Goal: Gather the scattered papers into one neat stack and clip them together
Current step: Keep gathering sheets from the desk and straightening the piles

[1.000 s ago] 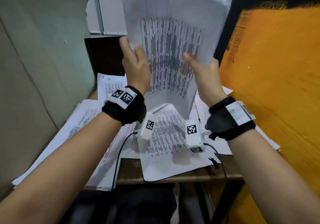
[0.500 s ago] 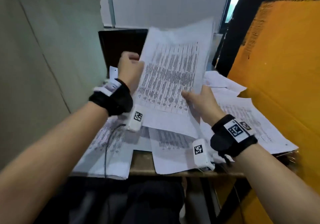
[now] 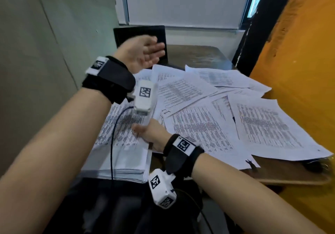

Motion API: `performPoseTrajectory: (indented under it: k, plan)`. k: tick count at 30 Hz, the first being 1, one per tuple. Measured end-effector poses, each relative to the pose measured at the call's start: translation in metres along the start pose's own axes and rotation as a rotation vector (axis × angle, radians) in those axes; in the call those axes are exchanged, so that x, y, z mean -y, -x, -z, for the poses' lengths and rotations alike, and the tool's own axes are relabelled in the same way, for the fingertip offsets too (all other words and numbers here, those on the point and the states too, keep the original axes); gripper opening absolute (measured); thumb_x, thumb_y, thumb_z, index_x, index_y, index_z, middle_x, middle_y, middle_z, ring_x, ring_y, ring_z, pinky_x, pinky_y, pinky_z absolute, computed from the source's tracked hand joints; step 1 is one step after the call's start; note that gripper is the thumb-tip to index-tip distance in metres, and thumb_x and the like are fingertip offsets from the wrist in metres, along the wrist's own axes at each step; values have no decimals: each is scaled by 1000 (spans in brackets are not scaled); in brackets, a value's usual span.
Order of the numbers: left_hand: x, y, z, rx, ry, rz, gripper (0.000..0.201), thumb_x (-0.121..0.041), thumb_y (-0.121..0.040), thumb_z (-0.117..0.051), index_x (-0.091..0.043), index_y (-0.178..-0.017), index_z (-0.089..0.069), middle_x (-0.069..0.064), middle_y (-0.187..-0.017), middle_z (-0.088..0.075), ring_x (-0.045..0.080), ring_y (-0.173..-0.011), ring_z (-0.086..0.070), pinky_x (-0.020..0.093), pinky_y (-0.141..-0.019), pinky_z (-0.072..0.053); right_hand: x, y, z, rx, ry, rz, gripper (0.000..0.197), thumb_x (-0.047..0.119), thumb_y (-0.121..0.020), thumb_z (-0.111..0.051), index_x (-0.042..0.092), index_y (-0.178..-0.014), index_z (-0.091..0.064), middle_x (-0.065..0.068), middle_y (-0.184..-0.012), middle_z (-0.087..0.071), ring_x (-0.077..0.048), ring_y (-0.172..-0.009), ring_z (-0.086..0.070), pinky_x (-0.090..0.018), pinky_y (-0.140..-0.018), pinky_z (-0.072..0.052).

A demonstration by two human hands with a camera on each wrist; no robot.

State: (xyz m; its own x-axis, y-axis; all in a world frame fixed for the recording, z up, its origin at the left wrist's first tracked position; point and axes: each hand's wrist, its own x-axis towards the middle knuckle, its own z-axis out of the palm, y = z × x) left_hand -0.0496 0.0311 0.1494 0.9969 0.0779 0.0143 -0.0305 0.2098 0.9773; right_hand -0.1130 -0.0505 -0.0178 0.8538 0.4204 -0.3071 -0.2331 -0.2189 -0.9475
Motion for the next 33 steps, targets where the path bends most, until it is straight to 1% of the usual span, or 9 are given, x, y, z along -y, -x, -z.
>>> performPoseTrajectory:
  k: [4,9,13,16,19,22,26,29,33]
  plan:
    - [48,-12,1,-8,43,125,11,-16,-97,-46,-18,-89,-53,-2,-78,-73,13,-74,-69,22,-64,-51,10,26,31,254,113,-64,14,21,-96,-58,10,-104,-55,-15,-90,-58,-26,-65,-56,-30,-60,-58]
    - [106,-20,-4,-1,75,236,15,-13,-98,-47,-10,-111,-53,8,-107,-65,22,-91,-66,30,-74,-54,21,43,133,-220,625,-77,55,38,-93,-60,-2,-129,-52,-22,-124,-60,-32,-104,-63,-44,-94,-50]
    - [139,-19,-12,47,134,305,21,-14,-97,-50,-9,-117,-54,15,-124,-58,29,-105,-61,39,-101,-47,12,53,193,-407,920,-301,70,44,-89,-64,-4,-136,-43,-16,-128,-57,-28,-106,-57,-34,-82,-49]
    - [162,-24,-9,155,326,343,43,-14,-93,-58,-6,-134,-46,19,-131,-55,31,-109,-64,36,-93,-52,1,51,201,-398,934,-325,63,36,-83,-73,-5,-126,-49,-8,-97,-61,-19,-77,-54,-24,-53,-36]
    - [174,-27,-2,243,417,366,40,-17,-93,-57,-5,-131,-49,22,-134,-53,33,-114,-62,38,-96,-53,-9,50,203,-389,837,-272,46,25,-82,-75,0,-116,-56,-9,-99,-63,-24,-82,-60,-24,-52,-40]
    - [177,-32,3,198,517,250,32,-19,-95,-52,-7,-125,-51,21,-138,-50,31,-126,-53,39,-105,-45,-7,65,212,-496,520,-80,19,14,-89,-66,-2,-99,-65,-6,-72,-61,-17,-55,-54,-16,-42,-41]
    - [183,-40,5,132,424,162,61,-29,-91,-59,-10,-143,-34,18,-145,-39,27,-131,-43,34,-111,-35,8,78,232,-750,345,305,31,21,-95,-56,-7,-105,-63,-32,-93,-64,-35,-70,-60,-30,-61,-42]
    - [184,-37,3,272,272,236,112,-48,-54,-85,-15,-144,-27,15,-135,-48,26,-127,-47,37,-107,-39,19,70,231,-710,141,358,27,23,-99,-52,5,-114,-64,-21,-104,-70,-32,-92,-69,-44,-81,-54]
    - [187,-37,2,352,158,230,69,-29,-66,-84,-10,-125,-55,10,-107,-71,25,-94,-70,43,-81,-58,20,58,219,-335,207,184,32,32,-100,-49,10,-122,-59,-2,-114,-70,-21,-103,-68,-44,-99,-50]
